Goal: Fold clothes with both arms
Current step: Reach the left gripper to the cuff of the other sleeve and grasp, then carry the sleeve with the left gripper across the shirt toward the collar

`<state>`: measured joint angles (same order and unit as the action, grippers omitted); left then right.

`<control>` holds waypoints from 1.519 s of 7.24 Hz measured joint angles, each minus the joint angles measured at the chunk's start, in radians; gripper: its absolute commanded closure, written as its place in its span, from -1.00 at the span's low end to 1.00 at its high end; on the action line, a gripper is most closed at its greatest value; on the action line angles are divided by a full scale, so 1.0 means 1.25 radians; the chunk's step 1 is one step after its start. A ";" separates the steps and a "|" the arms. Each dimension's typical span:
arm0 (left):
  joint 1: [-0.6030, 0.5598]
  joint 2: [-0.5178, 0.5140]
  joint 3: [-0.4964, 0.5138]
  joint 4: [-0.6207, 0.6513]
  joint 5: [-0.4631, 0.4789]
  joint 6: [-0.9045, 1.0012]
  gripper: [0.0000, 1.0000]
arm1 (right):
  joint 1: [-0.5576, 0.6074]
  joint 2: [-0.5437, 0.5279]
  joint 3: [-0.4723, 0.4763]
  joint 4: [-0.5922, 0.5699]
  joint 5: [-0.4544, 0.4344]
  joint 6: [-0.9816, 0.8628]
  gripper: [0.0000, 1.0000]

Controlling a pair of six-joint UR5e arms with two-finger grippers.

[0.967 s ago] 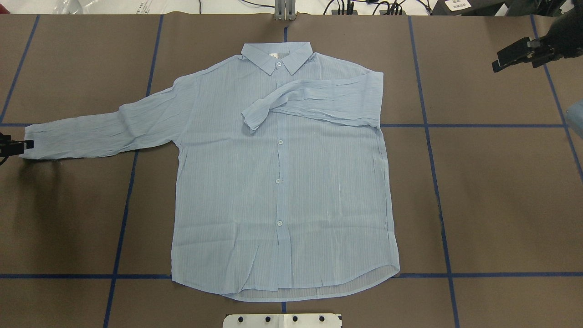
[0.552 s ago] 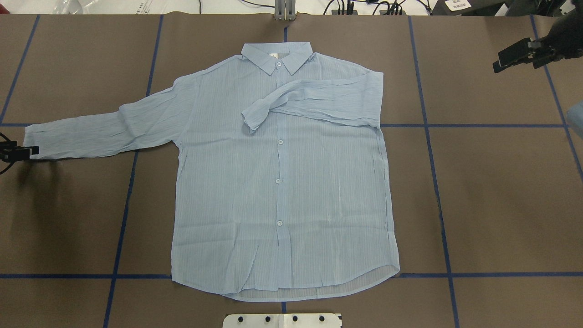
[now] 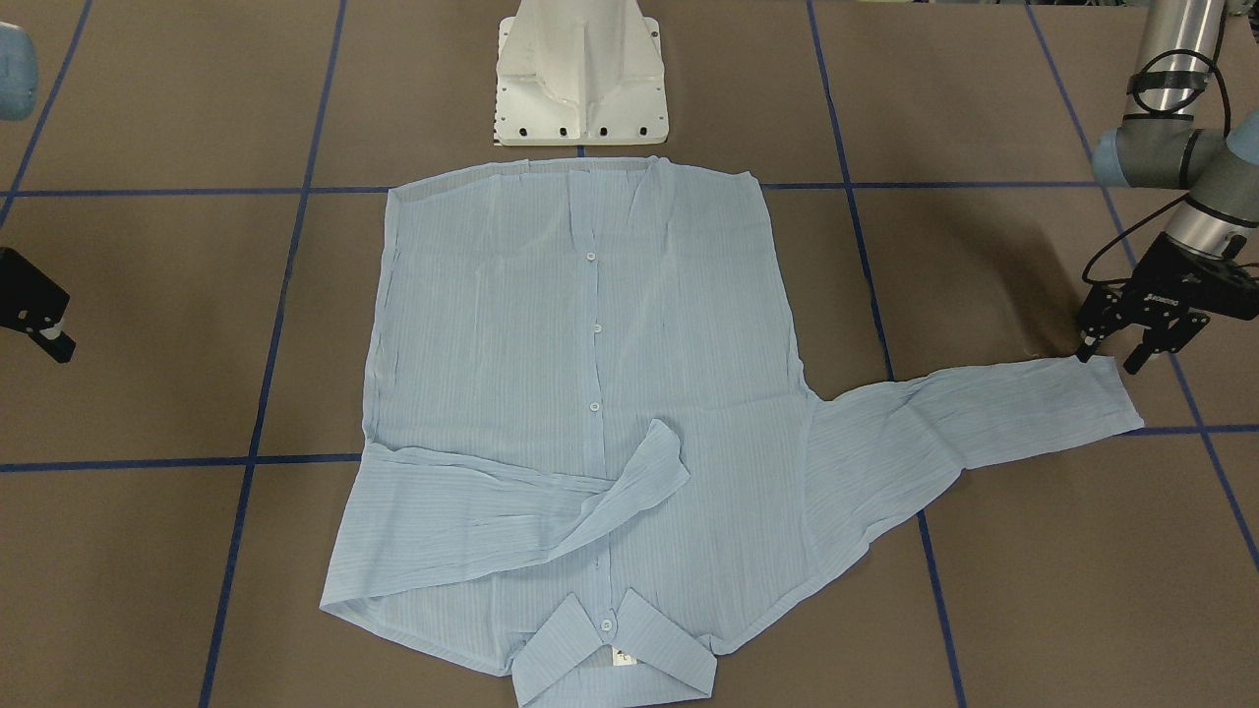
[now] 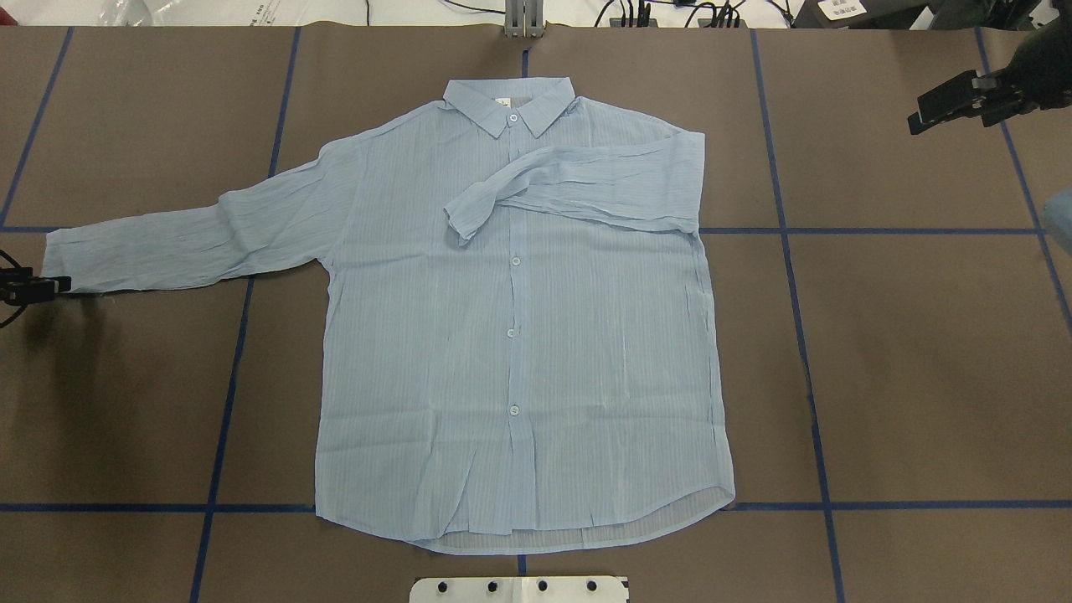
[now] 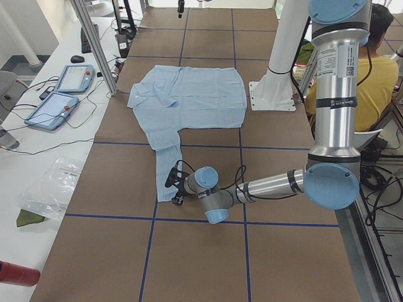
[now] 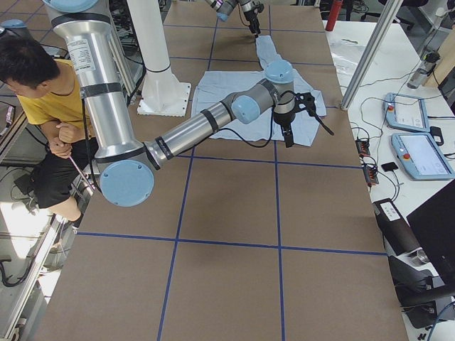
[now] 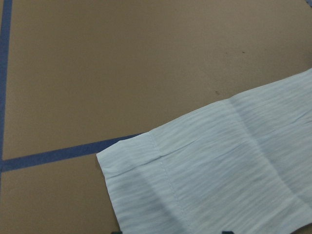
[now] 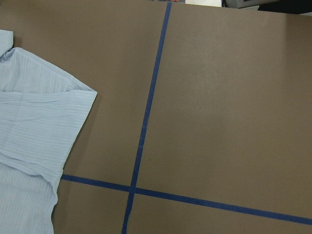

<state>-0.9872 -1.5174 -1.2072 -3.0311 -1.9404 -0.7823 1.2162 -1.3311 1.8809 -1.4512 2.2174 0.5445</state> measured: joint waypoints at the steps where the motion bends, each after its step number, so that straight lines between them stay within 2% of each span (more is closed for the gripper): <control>1: 0.001 0.000 0.003 0.000 0.000 0.000 -0.36 | 0.000 0.000 0.000 0.000 0.000 0.000 -1.00; 3: 0.003 0.000 0.008 -0.001 -0.001 0.000 0.27 | -0.001 0.001 0.000 0.000 -0.001 0.000 -1.00; 4: 0.003 0.000 0.008 0.000 -0.002 -0.003 0.70 | 0.000 0.000 0.000 0.000 -0.001 0.000 -1.00; 5: 0.003 0.000 0.008 -0.001 -0.002 -0.014 1.00 | 0.000 0.000 0.000 0.000 -0.001 0.000 -1.00; 8: 0.003 0.001 -0.001 -0.019 -0.011 -0.045 1.00 | 0.000 0.000 0.002 0.000 -0.001 0.002 -1.00; 11: -0.011 -0.004 -0.085 -0.019 -0.092 -0.042 1.00 | -0.001 0.001 0.001 0.000 0.000 0.004 -1.00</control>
<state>-1.0013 -1.5219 -1.3140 -3.0542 -2.0560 -0.8349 1.2153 -1.3300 1.8822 -1.4511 2.2176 0.5501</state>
